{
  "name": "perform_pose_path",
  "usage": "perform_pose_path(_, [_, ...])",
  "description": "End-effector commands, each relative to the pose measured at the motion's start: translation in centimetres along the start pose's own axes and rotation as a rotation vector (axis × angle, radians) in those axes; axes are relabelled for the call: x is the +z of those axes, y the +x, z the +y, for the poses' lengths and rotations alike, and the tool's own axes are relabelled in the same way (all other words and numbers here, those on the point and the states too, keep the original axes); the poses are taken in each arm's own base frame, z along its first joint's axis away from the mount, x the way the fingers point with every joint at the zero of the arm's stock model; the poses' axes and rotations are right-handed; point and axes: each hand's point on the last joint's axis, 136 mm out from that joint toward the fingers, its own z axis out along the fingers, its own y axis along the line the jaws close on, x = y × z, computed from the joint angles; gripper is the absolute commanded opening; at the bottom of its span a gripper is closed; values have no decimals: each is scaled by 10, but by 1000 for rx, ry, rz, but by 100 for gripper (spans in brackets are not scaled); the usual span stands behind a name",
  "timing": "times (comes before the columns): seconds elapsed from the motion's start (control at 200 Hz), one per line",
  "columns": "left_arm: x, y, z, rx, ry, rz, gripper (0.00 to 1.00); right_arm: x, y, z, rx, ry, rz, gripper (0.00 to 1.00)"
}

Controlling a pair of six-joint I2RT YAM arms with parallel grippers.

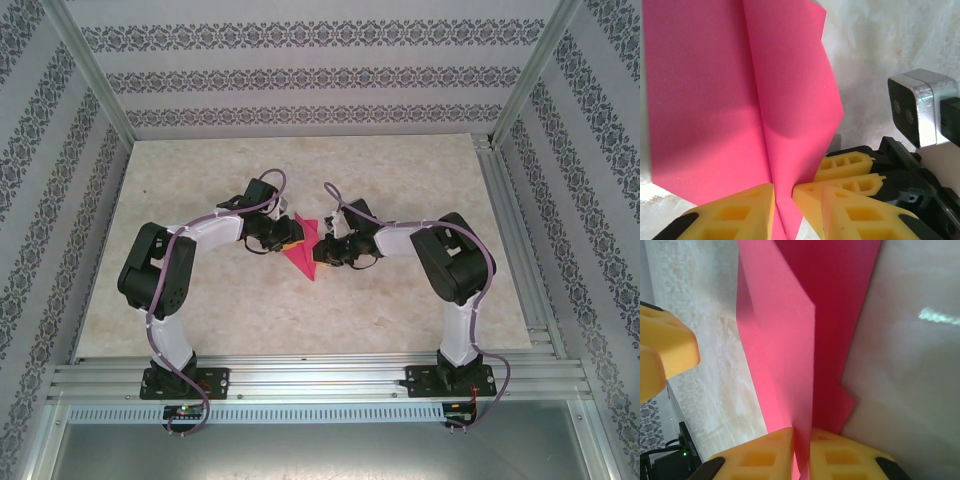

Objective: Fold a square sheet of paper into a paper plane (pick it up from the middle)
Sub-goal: Fourth fold the wing at the center of the table.

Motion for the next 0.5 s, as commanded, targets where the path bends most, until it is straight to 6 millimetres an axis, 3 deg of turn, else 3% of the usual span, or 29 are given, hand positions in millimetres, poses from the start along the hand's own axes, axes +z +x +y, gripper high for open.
perform_pose_path(0.0, [3,-13,-17,21,42,-28,30,8,0,-9,-33,68,18,14])
perform_pose_path(0.495, [15,-19,-17,-4,75,-31,26,10,0,-11,-27,106,66,13])
